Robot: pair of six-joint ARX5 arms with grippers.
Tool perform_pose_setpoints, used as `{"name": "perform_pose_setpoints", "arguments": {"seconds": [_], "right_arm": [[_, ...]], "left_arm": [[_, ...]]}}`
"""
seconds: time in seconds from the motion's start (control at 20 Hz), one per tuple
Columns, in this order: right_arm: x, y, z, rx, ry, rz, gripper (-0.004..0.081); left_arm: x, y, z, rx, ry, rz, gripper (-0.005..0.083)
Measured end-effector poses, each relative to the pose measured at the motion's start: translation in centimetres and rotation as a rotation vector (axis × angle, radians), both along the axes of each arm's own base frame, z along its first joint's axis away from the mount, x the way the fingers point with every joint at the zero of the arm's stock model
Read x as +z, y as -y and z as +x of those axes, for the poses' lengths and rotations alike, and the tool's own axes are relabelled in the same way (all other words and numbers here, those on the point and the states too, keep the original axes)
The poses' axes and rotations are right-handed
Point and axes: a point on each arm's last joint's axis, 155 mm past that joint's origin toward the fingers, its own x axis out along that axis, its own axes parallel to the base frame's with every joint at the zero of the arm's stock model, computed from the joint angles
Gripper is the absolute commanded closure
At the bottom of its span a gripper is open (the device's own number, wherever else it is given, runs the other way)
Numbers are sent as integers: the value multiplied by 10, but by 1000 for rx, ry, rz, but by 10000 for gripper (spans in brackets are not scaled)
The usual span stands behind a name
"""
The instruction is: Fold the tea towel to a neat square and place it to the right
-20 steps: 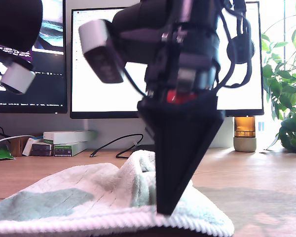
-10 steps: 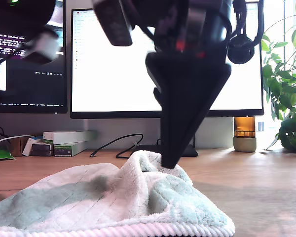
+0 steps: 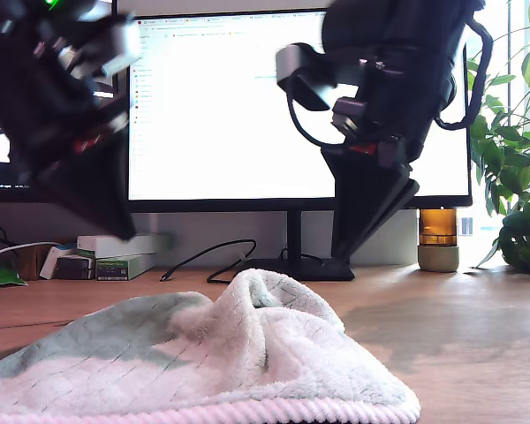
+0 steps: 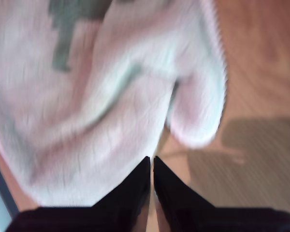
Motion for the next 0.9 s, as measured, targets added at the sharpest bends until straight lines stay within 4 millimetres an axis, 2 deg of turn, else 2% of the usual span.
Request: {"name": "perform_pose_setpoints", "arguments": {"seconds": [0.15, 0.25, 0.5, 0.6, 0.8, 0.9], "right_arm": [[8, -18, 8, -43, 15, 78, 784], [6, -23, 12, -84, 19, 111, 784], [-28, -30, 6, -142, 55, 136, 784], [-36, -36, -1, -147, 111, 144, 784], [-16, -44, -4, -203, 238, 253, 784], [-14, -43, 2, -239, 262, 273, 784]], "left_arm": [[10, 11, 16, -44, 42, -133, 794], [10, 18, 19, -95, 35, -196, 794], [15, 41, 22, -260, 81, -315, 795], [7, 42, 25, -270, 63, -339, 795], [-11, 44, 33, -274, 49, -351, 795], [-16, 46, 36, -277, 46, -354, 795]]}}
